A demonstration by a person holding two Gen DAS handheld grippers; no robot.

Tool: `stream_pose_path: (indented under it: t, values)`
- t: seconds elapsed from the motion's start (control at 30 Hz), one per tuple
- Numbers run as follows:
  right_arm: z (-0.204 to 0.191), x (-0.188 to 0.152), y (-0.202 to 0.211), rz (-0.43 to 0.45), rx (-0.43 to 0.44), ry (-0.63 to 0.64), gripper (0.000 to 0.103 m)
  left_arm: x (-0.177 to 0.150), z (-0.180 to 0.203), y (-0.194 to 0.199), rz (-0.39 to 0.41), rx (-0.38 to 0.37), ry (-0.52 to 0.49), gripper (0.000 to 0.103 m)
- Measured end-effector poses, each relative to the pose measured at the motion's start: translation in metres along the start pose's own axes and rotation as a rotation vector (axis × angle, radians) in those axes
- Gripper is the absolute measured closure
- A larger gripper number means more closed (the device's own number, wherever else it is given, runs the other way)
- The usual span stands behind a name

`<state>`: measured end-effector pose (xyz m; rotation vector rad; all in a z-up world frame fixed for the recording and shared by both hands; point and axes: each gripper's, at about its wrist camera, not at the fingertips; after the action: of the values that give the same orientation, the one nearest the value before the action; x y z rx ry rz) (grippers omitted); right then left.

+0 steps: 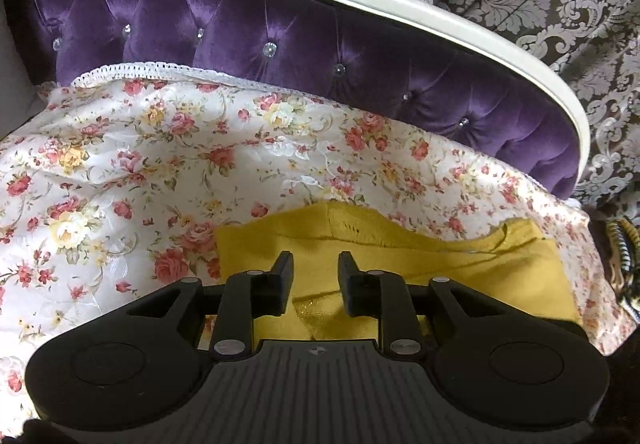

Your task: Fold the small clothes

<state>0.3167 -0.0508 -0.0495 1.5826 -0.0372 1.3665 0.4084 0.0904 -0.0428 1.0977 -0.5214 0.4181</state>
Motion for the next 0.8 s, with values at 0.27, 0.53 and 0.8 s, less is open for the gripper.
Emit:
stream_pose_path:
  t: [0.27,0.53,0.8]
  values:
    - [0.004,0.002,0.021,-0.029,0.208,-0.151,0.087,-0.004,0.002,-0.001,0.006,-0.006,-0.019,0.077]
    - [0.008,-0.021,0.056,0.031,0.217,-0.3,0.05,-0.027,0.028,-0.008,0.025,0.041,-0.172,0.076]
    - [0.031,-0.078,0.136,-0.017,0.071,-0.57,0.002,-0.059,0.043,-0.018,0.08,0.192,-0.295,0.025]
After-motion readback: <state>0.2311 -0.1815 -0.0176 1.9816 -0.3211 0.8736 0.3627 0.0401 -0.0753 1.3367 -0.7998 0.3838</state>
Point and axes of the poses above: each gripper's, at about its wrist camera, not at the fingertips, and y roughly against the way its jaws point, z to its right, x to its top, and after that the axes turned 5 degrees about y, right-handed
